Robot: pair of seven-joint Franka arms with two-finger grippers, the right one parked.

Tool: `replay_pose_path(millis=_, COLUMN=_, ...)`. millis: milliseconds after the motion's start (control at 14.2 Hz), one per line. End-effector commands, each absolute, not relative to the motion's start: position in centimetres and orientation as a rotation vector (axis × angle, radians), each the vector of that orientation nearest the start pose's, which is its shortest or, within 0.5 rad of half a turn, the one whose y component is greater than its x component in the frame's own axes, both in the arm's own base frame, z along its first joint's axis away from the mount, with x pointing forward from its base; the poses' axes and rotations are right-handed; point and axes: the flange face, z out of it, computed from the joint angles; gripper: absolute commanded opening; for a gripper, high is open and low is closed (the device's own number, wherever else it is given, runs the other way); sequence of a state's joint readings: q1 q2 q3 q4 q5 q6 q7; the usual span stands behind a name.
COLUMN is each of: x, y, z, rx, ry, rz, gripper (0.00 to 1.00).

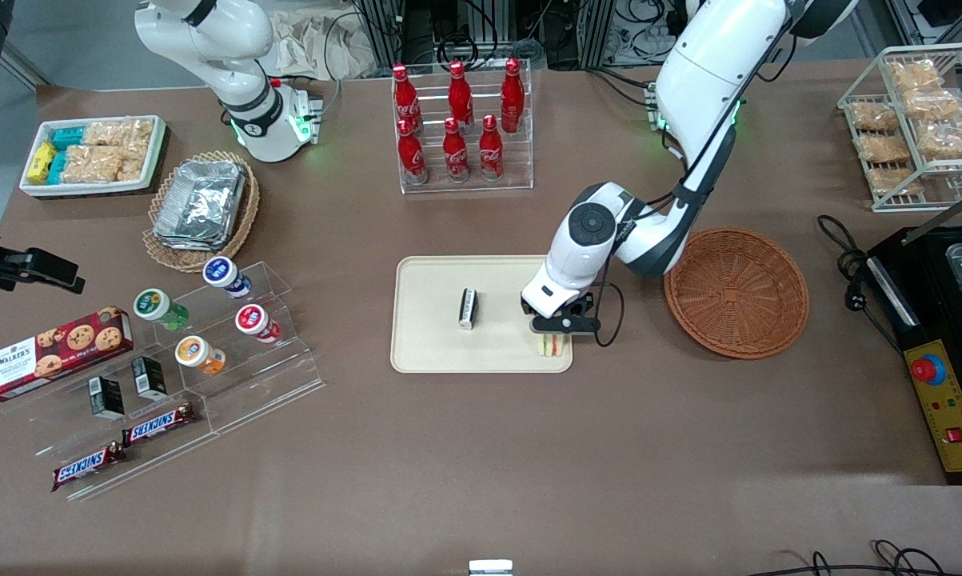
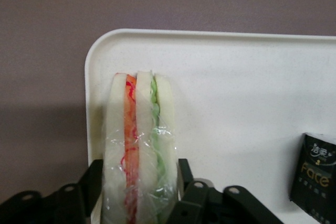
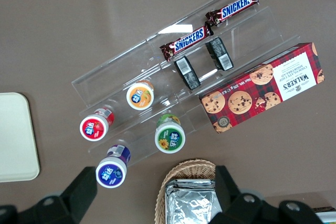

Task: Place sandwich from basket to tray
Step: 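Carry the sandwich to the white tray and lower it beside the black box, then open the left gripper and raise it back toward the basket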

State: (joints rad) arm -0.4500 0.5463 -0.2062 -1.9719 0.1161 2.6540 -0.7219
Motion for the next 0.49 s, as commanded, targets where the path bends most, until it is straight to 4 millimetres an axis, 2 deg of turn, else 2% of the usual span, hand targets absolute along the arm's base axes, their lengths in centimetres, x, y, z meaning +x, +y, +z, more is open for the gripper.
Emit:
replay_pose_path(millis=0, x=50.5, y=-38.2, z=23.4, rx=-3.26, ry=-0.055, rz=-0.185, gripper=1.0)
replay_pose_path(millis=140, x=51.0, y=-38.0, z=26.9, rx=-3.206, ry=-0.057, rz=-0.127, gripper=1.0)
replay_pose_path(millis=281, x=51.5, y=-37.6, z=32.1, rx=-3.166, ry=-0.068, rz=-0.115, gripper=1.0)
replay_pose_path(millis=421, x=52.9, y=-35.3, z=37.5, rx=-3.137, ry=-0.106, rz=-0.128, gripper=1.0)
